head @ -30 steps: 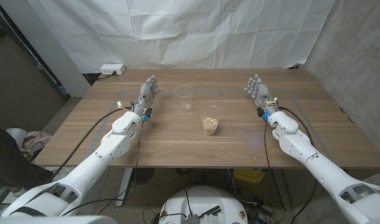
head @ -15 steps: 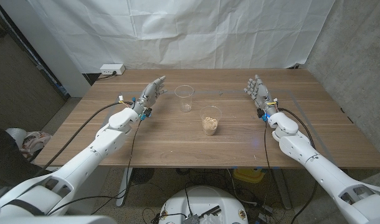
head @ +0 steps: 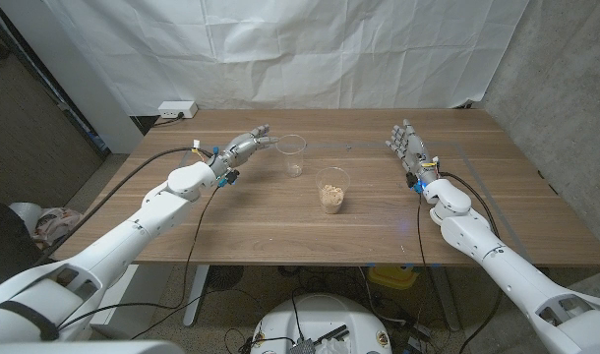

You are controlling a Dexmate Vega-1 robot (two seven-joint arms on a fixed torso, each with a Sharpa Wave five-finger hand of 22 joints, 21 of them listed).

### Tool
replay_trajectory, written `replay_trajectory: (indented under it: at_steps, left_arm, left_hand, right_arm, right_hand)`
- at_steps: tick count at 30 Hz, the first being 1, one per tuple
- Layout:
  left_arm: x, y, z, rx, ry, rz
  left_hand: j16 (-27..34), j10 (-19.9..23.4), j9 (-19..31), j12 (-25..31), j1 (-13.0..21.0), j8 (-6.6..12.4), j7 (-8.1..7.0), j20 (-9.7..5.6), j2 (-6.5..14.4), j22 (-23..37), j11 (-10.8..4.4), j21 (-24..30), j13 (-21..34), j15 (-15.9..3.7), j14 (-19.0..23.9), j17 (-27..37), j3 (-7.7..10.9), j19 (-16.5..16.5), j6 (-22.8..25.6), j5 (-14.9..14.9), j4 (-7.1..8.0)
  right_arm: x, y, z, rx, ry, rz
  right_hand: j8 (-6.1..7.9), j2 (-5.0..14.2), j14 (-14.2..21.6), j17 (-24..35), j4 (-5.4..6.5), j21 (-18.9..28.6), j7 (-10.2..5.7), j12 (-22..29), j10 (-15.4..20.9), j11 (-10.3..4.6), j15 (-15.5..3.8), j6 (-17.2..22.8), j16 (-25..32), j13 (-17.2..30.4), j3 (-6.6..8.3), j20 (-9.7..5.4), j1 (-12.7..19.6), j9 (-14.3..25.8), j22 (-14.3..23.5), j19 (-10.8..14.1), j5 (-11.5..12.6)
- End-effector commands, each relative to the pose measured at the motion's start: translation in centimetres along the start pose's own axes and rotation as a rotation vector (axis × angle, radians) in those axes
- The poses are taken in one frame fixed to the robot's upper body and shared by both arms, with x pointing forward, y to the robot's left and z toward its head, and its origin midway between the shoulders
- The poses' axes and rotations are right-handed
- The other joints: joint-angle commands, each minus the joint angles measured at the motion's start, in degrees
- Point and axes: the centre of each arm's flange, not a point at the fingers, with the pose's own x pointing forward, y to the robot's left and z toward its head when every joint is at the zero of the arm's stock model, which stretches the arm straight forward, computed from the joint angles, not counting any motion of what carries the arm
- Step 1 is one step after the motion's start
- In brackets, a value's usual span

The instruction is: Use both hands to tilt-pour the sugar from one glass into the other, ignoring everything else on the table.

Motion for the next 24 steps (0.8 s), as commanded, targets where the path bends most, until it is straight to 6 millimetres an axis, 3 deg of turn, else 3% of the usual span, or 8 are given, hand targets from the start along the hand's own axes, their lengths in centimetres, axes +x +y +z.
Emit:
replay_trajectory:
  at_steps: [1, 6, 9, 12, 14, 19, 24]
  left_arm:
    - [1.0, -0.6, 1.6, 0.197, 0.06, -0.089]
    - [1.3, -0.7, 2.1, 0.255, 0.076, -0.094]
    - [1.5, -0.9, 2.4, 0.281, 0.085, -0.108]
    - [1.8, -1.2, 2.6, 0.277, 0.073, -0.112]
    - [2.1, -1.4, 2.6, 0.289, 0.073, -0.121]
    - [2.6, -1.9, 3.0, 0.312, 0.077, -0.15]
    - [3.0, -2.0, 3.4, 0.372, 0.107, -0.149]
  left_hand:
    - [-0.39, -15.83, 0.23, -0.23, 2.84, -0.04, -0.71, -0.87, 0.53, 0.25, 0.1, -1.04, 0.37, 0.11, -10.19, 0.09, 0.58, -5.15, -28.21, -0.5, 0.09]
    - [-0.44, -17.92, 0.31, -0.24, 4.86, -0.17, 0.09, -0.11, 0.67, 0.32, 1.52, -2.2, 0.63, 1.32, -12.47, 0.11, 0.2, -6.37, -30.45, -0.77, 0.24]
    - [-0.58, -19.79, 0.34, -0.34, 5.76, -0.47, 0.59, 0.16, -0.5, 0.34, 2.44, -3.09, 0.82, 1.87, -14.66, 0.09, -0.86, -7.29, -31.4, -0.37, 0.36]
    - [-0.06, -20.83, 0.4, 0.14, 4.64, -0.73, 1.09, 0.92, -4.04, 0.37, 3.7, -4.12, 1.1, 2.89, -15.63, 0.19, -4.22, -7.78, -31.58, 1.75, 1.05]
    - [0.08, -21.01, 0.43, 0.37, 3.48, -0.77, 1.05, 1.12, -4.84, 0.41, 3.84, -4.47, 1.22, 3.11, -15.91, 0.26, -5.9, -7.79, -31.61, 3.21, 1.54]
    - [0.0, -21.94, 0.49, 0.5, 1.73, -0.89, 1.83, 1.4, -5.1, 0.46, 4.44, -5.21, 1.42, 3.57, -17.2, 0.34, -8.79, -8.01, -31.78, 6.17, 2.12]
    - [-0.17, -23.01, 0.5, 0.44, 1.63, -1.11, 2.79, 1.47, -4.84, 0.44, 5.01, -5.99, 1.56, 4.02, -18.55, 0.34, -10.35, -8.72, -32.14, 8.07, 2.02]
  right_arm:
    - [-0.3, -0.2, -0.2, 0.006, 0.006, -0.004]
    - [-0.4, -0.5, -0.2, 0.007, 0.016, -0.003]
    - [-0.5, -0.7, -0.4, 0.014, 0.024, -0.001]
    - [-0.5, -0.8, -0.7, 0.023, 0.059, 0.022]
    - [-0.7, -0.8, -0.8, 0.021, 0.041, 0.0]
    - [-0.7, -0.9, -0.8, 0.024, 0.02, -0.002]
    - [-0.8, -1.0, -0.5, 0.019, 0.012, -0.002]
  right_hand:
    - [0.2, 1.21, -0.15, 0.25, -0.01, 0.06, 0.48, -0.02, 0.39, 0.37, 0.12, 0.05, -0.26, 0.09, 0.48, -0.29, -0.39, 0.23, 0.21, 0.34, -0.1]
    - [0.23, 1.19, -0.1, 0.25, -0.03, 0.02, 0.47, -0.04, 0.43, 0.43, 0.15, 0.17, -0.29, 0.09, 0.58, -0.29, -0.47, 0.23, 0.21, 0.34, -0.14]
    - [0.23, 1.17, -0.04, 0.25, -0.04, -0.01, 0.49, -0.02, 0.54, 0.46, 0.16, 0.21, -0.3, 0.1, 0.63, -0.27, -0.52, 0.23, 0.21, 0.31, -0.16]
    - [0.29, 1.13, 0.12, 0.24, -0.07, -0.05, 0.58, 0.04, 0.79, 0.56, 0.28, 0.4, -0.28, 0.1, 0.7, -0.22, -0.58, 0.23, 0.21, 0.26, -0.19]
    - [0.31, 1.11, 0.21, 0.24, -0.07, -0.08, 0.64, 0.05, 0.85, 0.6, 0.29, 0.46, -0.26, 0.1, 0.71, -0.18, -0.6, 0.23, 0.21, 0.2, -0.2]
    - [0.33, 1.04, 0.3, 0.23, -0.09, -0.13, 0.81, 0.06, 0.98, 0.68, 0.32, 0.59, -0.28, 0.1, 0.76, -0.15, -0.7, 0.22, 0.21, 0.14, -0.25]
    - [0.38, 0.91, 0.81, 0.22, -0.11, -0.12, 0.99, 0.21, 1.55, 0.84, 0.41, 0.84, -0.16, 0.1, 0.8, -0.08, -0.86, 0.22, 0.21, 0.24, -0.31]
